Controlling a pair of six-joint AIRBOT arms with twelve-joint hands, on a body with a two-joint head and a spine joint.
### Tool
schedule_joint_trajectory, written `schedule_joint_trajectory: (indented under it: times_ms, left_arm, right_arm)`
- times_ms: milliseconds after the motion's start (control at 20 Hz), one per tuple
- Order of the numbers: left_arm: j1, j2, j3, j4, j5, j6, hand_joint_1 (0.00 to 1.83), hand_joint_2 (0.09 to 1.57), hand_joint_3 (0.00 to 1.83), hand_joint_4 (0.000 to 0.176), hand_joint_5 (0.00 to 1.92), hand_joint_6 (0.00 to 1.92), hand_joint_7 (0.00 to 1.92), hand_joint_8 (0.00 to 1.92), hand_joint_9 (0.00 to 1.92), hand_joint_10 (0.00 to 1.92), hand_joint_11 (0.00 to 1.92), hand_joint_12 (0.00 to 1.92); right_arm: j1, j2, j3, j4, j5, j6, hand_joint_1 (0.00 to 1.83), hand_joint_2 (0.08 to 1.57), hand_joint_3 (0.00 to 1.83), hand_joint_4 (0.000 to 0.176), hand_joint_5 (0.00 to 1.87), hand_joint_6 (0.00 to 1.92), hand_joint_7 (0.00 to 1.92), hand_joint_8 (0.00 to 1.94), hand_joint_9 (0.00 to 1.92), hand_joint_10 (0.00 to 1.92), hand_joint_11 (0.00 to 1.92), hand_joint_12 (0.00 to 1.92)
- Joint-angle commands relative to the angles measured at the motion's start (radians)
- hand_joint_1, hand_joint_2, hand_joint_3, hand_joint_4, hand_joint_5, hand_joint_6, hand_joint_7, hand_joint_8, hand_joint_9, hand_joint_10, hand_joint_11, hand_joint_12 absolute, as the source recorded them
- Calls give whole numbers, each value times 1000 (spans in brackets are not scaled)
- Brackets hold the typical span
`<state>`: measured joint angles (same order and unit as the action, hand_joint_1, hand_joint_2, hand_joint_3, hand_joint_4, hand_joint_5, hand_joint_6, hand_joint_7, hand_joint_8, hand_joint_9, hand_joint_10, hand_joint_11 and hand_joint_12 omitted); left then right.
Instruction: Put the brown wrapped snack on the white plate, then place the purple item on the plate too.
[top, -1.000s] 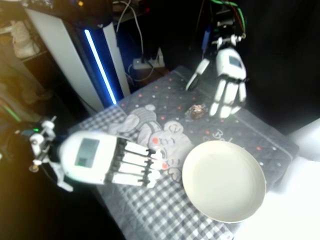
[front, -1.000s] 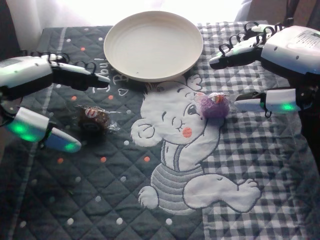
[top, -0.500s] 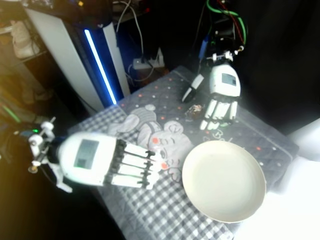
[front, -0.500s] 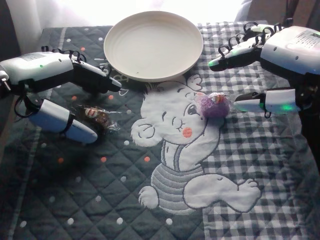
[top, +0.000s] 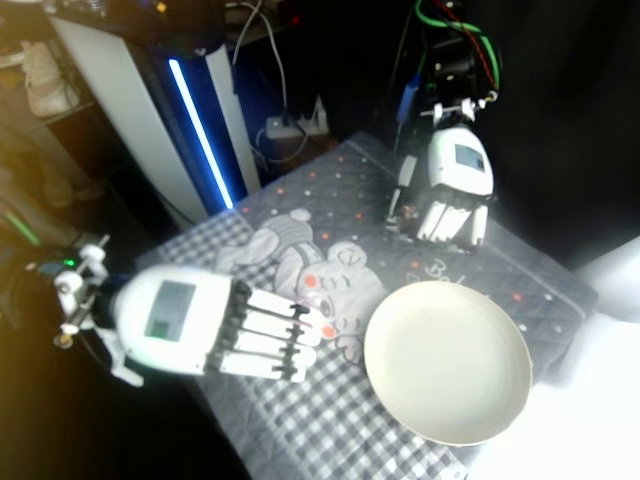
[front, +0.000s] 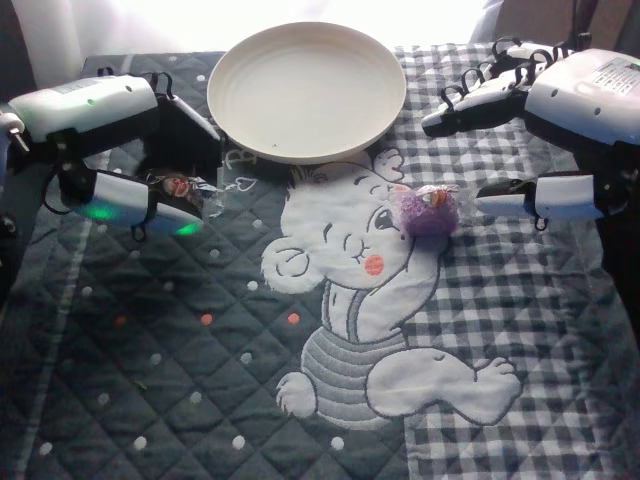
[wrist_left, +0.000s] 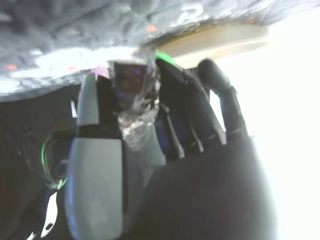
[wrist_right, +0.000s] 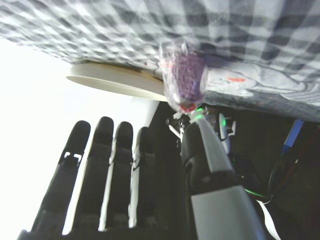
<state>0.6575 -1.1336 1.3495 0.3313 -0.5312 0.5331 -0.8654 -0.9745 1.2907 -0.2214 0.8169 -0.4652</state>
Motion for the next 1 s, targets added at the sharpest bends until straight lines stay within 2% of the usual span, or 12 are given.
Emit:
schedule_joint_trajectory:
  times_ms: [0,100,250,350,400,500,550,650,700,750,900,950]
  left_arm:
    - [-14,1,11,-23,-108,-12,1148,1082,0,0,1042,868,1089,1448,1087,1708,399,1918]
    - [-58,-4,30,-20,-115,-12,1240,1090,0,0,996,923,1064,981,1086,1219,355,1566]
    - [-167,-65,117,-18,-77,-6,1274,1072,0,0,1026,871,1092,845,1089,908,281,1585]
    - [-202,-123,198,-42,-27,-7,1170,1083,0,0,1028,889,1049,883,967,1376,553,1784]
    - [-219,-170,263,-58,23,-12,1247,1102,3,0,965,830,1039,1091,928,1418,654,1738]
    - [-231,-225,335,-59,72,-34,1267,1097,0,0,866,1008,1153,844,1039,821,695,1326]
    - [-235,-250,364,-59,92,-41,999,1014,0,0,733,432,958,428,935,574,568,1211]
    - [-235,-273,393,-67,111,-56,701,1002,0,3,626,31,810,53,811,233,381,1148]
    - [-231,-279,399,-74,111,-58,626,955,0,49,514,5,698,10,727,113,272,1173]
    - [-228,-279,397,-77,106,-58,608,930,0,77,435,0,557,1,591,28,153,1166]
    - [-215,-258,369,-85,70,-60,633,922,0,97,400,0,472,0,484,0,56,1131]
    - [-205,-240,350,-86,46,-63,645,922,0,104,395,0,498,2,511,6,11,1195]
  right_arm:
    - [9,2,5,34,114,5,957,1103,0,0,585,6,567,6,549,10,162,890]
    - [9,1,6,34,114,5,943,1102,0,0,591,0,573,1,561,6,196,857]
    - [9,-1,16,35,114,5,1011,1081,0,0,615,1,588,2,548,1,210,721]
    - [9,-6,23,30,114,5,982,1094,0,0,602,0,564,0,510,0,214,606]
    - [10,-14,31,23,114,5,951,1101,0,0,594,0,554,0,509,1,222,598]
    - [10,-27,39,17,114,6,881,1108,3,0,599,2,554,1,512,3,234,605]
    - [10,-36,43,9,114,7,902,1107,1,0,596,0,550,0,512,1,218,651]
    - [10,-46,47,-9,122,29,874,1110,0,0,599,0,556,0,517,1,204,707]
    - [10,-51,48,-14,138,40,902,1105,1,0,598,0,553,0,529,1,204,757]
    - [10,-54,48,-16,148,45,901,1094,0,0,609,4,571,7,551,8,220,773]
    - [10,-60,48,-26,159,65,870,1080,0,0,626,1,596,1,592,3,252,813]
    - [10,-62,48,-33,161,72,776,1073,0,26,608,0,574,0,572,0,220,887]
